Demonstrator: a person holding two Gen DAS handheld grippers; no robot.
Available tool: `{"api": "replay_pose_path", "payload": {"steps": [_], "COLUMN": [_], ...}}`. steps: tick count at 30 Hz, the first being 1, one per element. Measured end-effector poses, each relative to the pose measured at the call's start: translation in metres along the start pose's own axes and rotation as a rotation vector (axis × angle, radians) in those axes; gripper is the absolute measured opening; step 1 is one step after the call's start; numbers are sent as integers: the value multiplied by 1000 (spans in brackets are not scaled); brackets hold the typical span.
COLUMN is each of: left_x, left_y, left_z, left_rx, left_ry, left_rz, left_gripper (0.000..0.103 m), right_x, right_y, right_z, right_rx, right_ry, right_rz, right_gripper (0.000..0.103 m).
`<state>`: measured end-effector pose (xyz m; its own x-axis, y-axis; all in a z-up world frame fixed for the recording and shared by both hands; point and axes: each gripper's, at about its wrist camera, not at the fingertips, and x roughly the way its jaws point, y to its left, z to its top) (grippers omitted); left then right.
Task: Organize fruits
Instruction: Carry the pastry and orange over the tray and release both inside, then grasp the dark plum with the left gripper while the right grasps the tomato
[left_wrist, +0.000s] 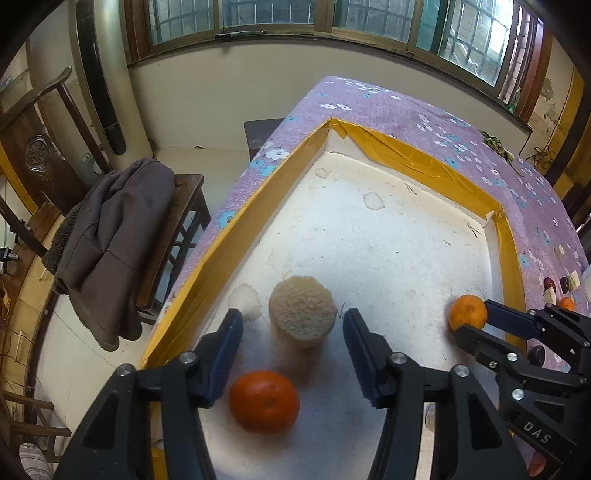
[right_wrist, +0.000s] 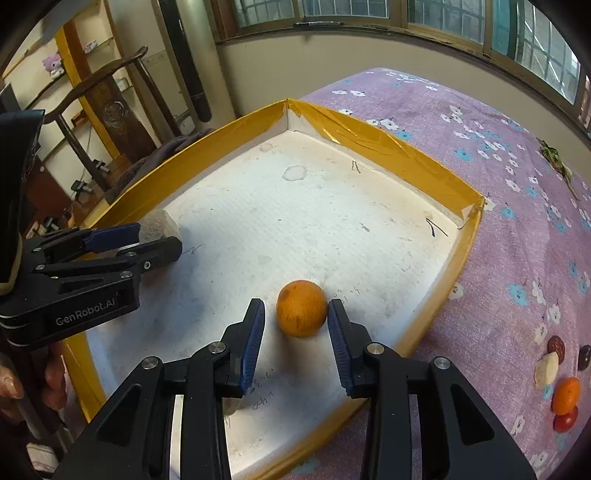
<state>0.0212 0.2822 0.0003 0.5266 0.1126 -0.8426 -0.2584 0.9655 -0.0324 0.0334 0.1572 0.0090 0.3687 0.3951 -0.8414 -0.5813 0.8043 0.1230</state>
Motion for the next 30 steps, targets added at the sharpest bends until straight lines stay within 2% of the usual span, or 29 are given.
{"api": "replay_pose_path", "payload": {"steps": [11,14,18,24,27,30], "left_x": [-29,-38,-48,-57,-61,-64], "left_y": [-8,-20,-40,-79,-101,-121], "left_z": [-10,-13,-16,-21,-24,-27], "left_rx": [-19,-9,14,58,95,125], "left_ry": [-58,-80,-103,-110,-115,-114], "left_rz": [44,50,56,23,11,-7], "left_gripper": [82,89,97,98,98,98], "right_x": [-54,-65,-82,-104,-117,-130], "right_y": [-10,-18,-35,-65,-83,-102], "right_z": [-21,-29,-43,-66,-78,-90], "right_rx": [27,45,80,141,187,225], "right_ry": [-90,-102,-124,-140,-161,-176], "right_rz": [-11,-31,-72,-122,-159,-186], "right_gripper": [38,42,55,58,72,75]}}
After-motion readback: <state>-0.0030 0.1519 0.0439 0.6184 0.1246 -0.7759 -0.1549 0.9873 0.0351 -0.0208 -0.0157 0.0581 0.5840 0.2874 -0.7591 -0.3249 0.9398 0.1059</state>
